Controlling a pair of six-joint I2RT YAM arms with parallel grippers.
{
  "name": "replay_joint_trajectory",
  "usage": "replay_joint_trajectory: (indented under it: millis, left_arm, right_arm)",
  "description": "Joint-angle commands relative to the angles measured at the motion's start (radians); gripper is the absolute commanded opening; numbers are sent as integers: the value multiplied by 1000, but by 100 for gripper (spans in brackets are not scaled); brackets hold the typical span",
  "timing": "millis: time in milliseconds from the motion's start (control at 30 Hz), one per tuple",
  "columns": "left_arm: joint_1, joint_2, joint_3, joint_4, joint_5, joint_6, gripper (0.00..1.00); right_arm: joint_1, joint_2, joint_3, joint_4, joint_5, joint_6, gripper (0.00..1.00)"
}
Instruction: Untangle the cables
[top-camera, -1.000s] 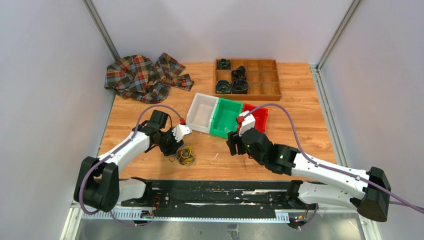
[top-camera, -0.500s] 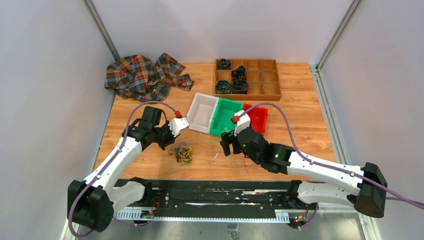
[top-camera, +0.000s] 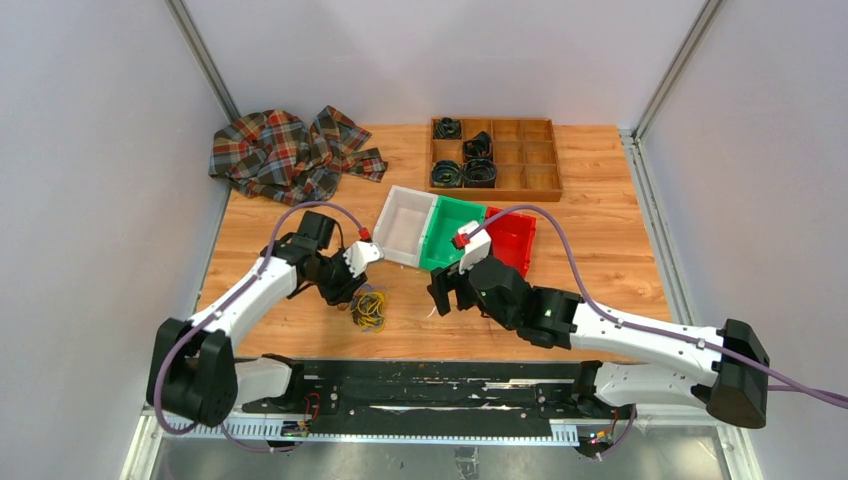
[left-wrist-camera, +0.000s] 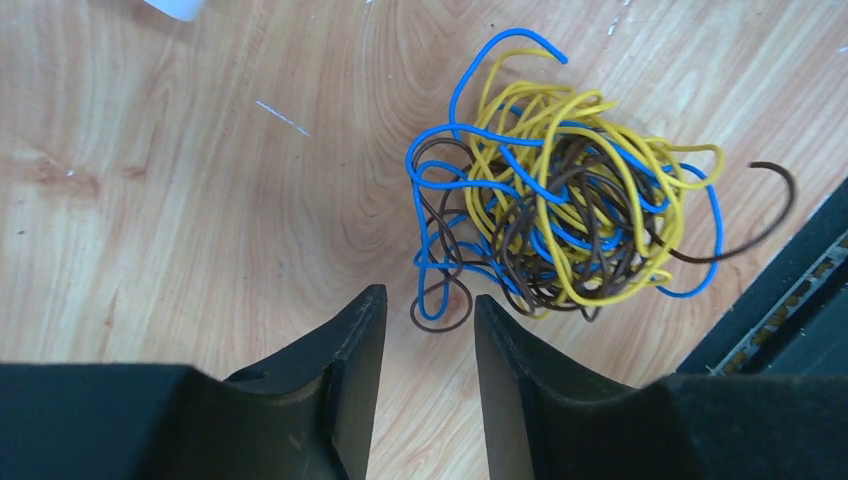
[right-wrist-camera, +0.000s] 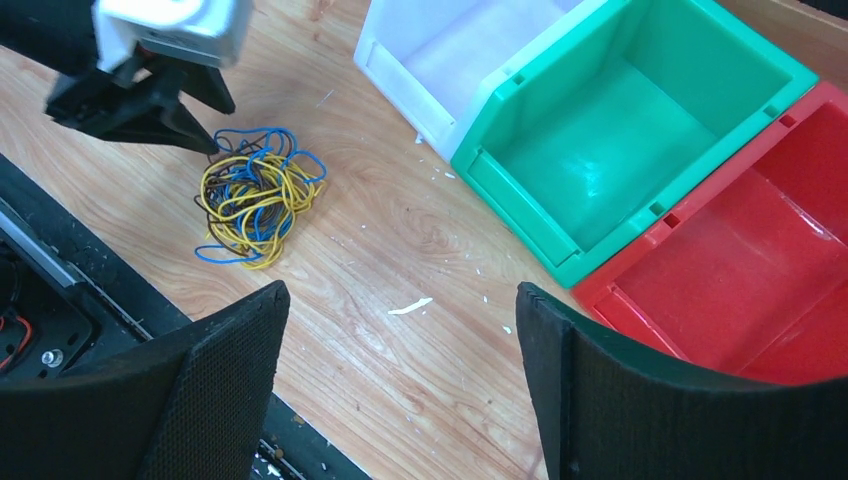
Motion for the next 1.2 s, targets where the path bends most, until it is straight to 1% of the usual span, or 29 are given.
replay_joint_trajectory:
  millis: [0, 133, 300, 533, 567, 700, 767, 900, 1000, 1067, 1167]
  left_arm:
    - [-6, 47, -2, 85, 4, 29, 40]
    - [-6, 61, -10, 131, 13, 42, 37]
    - [-6, 61, -47, 161, 12, 66, 28]
    - [-6, 68, -57, 151, 24, 82, 27]
    - [-6, 69, -56, 159, 17, 77, 25]
    - [-6, 59, -51, 190, 5, 40, 7]
    - [-5, 40, -40, 185, 3, 12, 1]
    - [-5, -28, 31, 103, -6, -52, 1]
    - [-6, -78, 115, -48, 6, -81, 1]
    - [-6, -114, 161, -119, 21, -108, 1]
    - [-5, -169, 216, -208, 57, -139, 1]
  right_arm:
    - [20, -32, 6, -7, 43, -3, 84]
    - [27, -38, 3, -15, 46, -3, 84]
    - [29, -46, -3, -20, 47, -3, 81]
    - [29, -67, 12, -78, 47, -20, 80]
    - [29, -76, 11, -87, 47, -23, 79]
    - [30, -119, 2, -110, 47, -24, 74]
    - [32, -132, -4, -116, 47, -23, 72]
    - [35, -133, -3, -124, 42, -38, 73]
    - [36, -109, 17, -109, 42, -61, 77]
    - [38, -81, 29, -54, 42, -74, 81]
    - [41, -37, 26, 78, 12, -93, 82]
